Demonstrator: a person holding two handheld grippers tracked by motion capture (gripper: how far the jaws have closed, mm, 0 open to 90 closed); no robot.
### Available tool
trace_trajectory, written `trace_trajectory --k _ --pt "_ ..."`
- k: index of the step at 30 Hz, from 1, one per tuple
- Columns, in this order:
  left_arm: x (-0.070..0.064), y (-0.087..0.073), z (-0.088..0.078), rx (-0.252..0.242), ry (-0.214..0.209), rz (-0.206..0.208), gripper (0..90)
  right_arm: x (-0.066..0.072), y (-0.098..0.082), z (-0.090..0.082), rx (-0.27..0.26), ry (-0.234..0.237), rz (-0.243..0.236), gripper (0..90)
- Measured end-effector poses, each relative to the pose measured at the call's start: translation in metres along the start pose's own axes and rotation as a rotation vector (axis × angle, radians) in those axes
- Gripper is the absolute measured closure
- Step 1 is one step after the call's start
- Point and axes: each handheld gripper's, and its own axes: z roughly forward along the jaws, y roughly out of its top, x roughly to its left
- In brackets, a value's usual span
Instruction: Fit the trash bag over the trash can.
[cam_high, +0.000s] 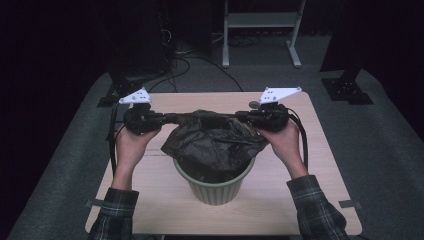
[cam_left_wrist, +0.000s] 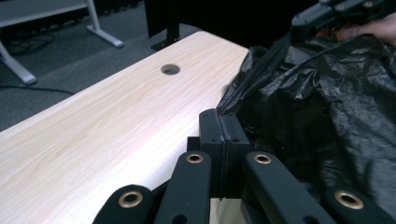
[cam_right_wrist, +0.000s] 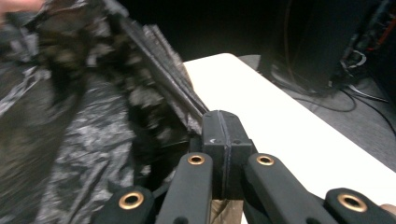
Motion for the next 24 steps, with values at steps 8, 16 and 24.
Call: trace_trajectory --k 8,16,24 --pt "0.016 -0.011 0.019 0.052 0.004 -0.050 90.0 -0.021 -0.008 0.029 0.065 -0.048 0.063 89.7" --pt "0.020 -0.030 0.023 0.086 0.010 -0.074 90.0 -0.021 -0.016 0.012 0.014 -0.061 0.106 69.6" --pt "0.015 -0.036 0.010 0.064 0.012 -0.068 90.0 0.003 -0.014 -0.051 -0.088 0.041 0.075 56.7"
